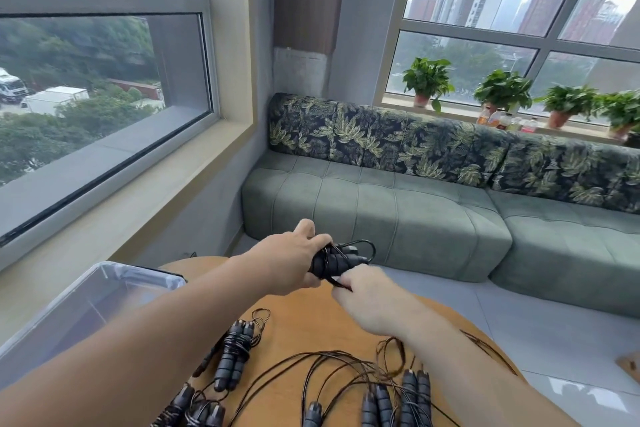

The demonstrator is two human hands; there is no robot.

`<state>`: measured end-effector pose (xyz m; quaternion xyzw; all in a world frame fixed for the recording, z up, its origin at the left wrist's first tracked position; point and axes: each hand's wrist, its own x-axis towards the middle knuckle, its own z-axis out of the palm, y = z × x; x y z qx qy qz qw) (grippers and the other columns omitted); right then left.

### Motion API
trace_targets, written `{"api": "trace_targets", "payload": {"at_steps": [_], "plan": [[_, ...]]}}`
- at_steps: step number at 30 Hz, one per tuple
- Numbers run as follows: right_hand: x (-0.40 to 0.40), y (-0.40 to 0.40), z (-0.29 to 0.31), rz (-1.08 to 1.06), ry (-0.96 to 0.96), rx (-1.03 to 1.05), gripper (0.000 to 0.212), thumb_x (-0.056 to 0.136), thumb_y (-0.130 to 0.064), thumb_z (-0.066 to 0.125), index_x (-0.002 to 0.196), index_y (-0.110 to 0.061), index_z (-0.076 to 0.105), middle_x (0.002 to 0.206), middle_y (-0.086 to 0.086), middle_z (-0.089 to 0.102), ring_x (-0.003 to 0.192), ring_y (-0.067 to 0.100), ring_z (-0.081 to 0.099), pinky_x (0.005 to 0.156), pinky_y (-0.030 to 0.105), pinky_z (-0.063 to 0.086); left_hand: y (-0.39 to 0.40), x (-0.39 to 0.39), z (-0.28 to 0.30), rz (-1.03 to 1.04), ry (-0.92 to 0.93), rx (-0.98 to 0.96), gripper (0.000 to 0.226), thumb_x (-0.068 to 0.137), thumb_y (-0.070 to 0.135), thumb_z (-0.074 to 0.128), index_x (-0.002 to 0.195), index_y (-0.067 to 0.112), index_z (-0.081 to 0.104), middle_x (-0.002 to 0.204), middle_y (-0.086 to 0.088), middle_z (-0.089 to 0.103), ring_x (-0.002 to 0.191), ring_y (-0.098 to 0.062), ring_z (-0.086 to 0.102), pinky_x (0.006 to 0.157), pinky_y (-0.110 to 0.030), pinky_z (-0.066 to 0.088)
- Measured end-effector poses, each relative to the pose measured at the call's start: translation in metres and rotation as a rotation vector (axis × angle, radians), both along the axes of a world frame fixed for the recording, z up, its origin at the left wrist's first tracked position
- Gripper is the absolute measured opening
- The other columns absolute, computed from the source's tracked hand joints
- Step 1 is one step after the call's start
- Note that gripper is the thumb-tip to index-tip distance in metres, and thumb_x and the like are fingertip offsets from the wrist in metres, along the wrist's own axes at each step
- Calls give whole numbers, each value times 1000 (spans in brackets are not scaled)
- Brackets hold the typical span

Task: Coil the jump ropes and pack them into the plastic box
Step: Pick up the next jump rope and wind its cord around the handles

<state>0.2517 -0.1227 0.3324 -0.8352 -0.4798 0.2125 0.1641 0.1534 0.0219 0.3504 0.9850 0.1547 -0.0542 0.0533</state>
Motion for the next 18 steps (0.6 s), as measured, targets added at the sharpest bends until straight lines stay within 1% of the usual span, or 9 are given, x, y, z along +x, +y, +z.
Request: {"api": "trace_targets", "payload": {"at_steps": [2, 4, 5, 7, 9, 11, 14, 16, 18], "plan": [[1, -3, 14, 63, -159, -41, 27, 92, -23, 51, 65, -19, 48, 72, 2, 52, 61, 23, 49, 48, 28, 32, -1, 2, -1, -48, -20, 38, 65, 90, 47, 63, 144, 32, 31, 139, 2, 35, 106, -27, 58, 85, -39, 48], [4, -6, 35, 119, -259, -51, 31, 88, -23, 56, 58, -18, 48, 65, 2, 51, 59, 25, 47, 48, 29, 34, -2, 6, 1, -93, -34, 52, 64, 89, 48, 64, 143, 37, 33, 139, 8, 43, 113, -24, 56, 86, -37, 47], [7, -6, 47, 142, -284, -55, 32, 85, -24, 60, 55, -18, 52, 61, 2, 52, 57, 25, 48, 48, 29, 38, -3, 7, 3, -117, -35, 58, 62, 88, 48, 64, 142, 39, 34, 138, 10, 45, 113, -23, 56, 85, -37, 47], [16, -5, 67, 181, -287, -70, 21, 79, -27, 69, 59, -19, 67, 60, 1, 62, 58, 22, 57, 53, 32, 49, -6, 10, 7, -170, -27, 51, 60, 88, 48, 65, 140, 40, 38, 135, 13, 49, 112, -21, 57, 82, -35, 46], [27, -2, 79, 208, -213, -79, 15, 72, -33, 79, 63, -23, 72, 60, -8, 66, 57, 10, 59, 58, 30, 54, -9, 10, 12, -214, -9, 11, 58, 86, 47, 67, 138, 40, 41, 133, 15, 51, 112, -18, 56, 82, -33, 44], [39, 1, 85, 236, -128, -87, 22, 66, -39, 86, 64, -23, 71, 56, -13, 62, 53, 4, 53, 53, 23, 47, -12, 8, 18, -238, 11, -31, 58, 83, 47, 71, 135, 42, 45, 130, 16, 54, 109, -16, 56, 85, -33, 46], [61, 6, 83, 226, 51, -49, 27, 64, -39, 89, 68, -19, 71, 57, -12, 61, 55, 2, 49, 57, 20, 39, -17, 2, 26, -253, 31, -144, 51, 77, 49, 77, 122, 40, 54, 105, 15, 62, 94, -14, 58, 80, -32, 48], [71, 7, 70, 186, 249, 14, 28, 62, -37, 89, 66, -18, 69, 59, -6, 60, 56, 7, 48, 58, 23, 37, -20, -2, 28, -248, 34, -322, 48, 74, 50, 81, 114, 40, 57, 88, 17, 59, 81, -7, 57, 68, -23, 45], [78, 7, 51, 112, 510, 115, 26, 60, -31, 89, 65, -16, 68, 59, 2, 57, 52, 12, 43, 51, 24, 33, -19, -6, 30, -183, -39, -527, 46, 70, 51, 83, 107, 40, 58, 81, 17, 60, 72, -2, 56, 62, -17, 41]]}}
